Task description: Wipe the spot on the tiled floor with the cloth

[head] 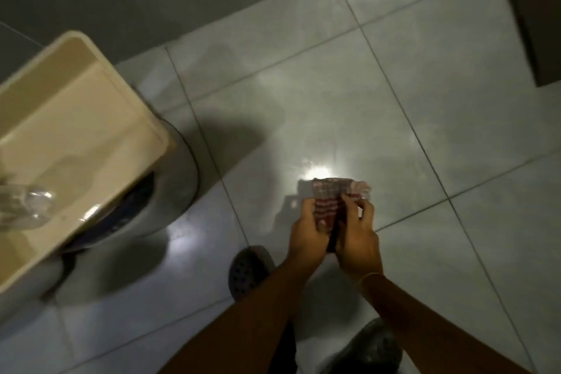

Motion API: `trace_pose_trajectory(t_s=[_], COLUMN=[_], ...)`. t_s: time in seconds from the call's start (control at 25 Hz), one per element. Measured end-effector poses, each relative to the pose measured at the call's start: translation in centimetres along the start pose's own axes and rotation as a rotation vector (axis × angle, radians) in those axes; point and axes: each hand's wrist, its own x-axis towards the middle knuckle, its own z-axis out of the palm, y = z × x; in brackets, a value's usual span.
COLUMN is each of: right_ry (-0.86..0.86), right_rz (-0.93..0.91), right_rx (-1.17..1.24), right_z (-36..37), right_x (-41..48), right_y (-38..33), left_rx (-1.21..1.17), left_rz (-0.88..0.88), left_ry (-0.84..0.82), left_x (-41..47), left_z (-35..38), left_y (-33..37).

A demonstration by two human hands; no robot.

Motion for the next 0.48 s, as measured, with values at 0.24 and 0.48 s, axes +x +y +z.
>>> trace_pose_trajectory(t_s=[0.24,0.48], right_ry=[0.087,0.002], right_rz=[-0.012,-0.331], right_rx=[-0.483,-0.670], right_z=[8.2,10.6], right_x=[2.7,7.5], right_y=[18.4,20.9], left_rx=[1.000,1.496], left_rz=[0.472,0.541], left_ry=[0.041,0.222], left_x=[10.4,15.3], left_z=[1.7,-7.6], left_y=[-14.3,-18.0])
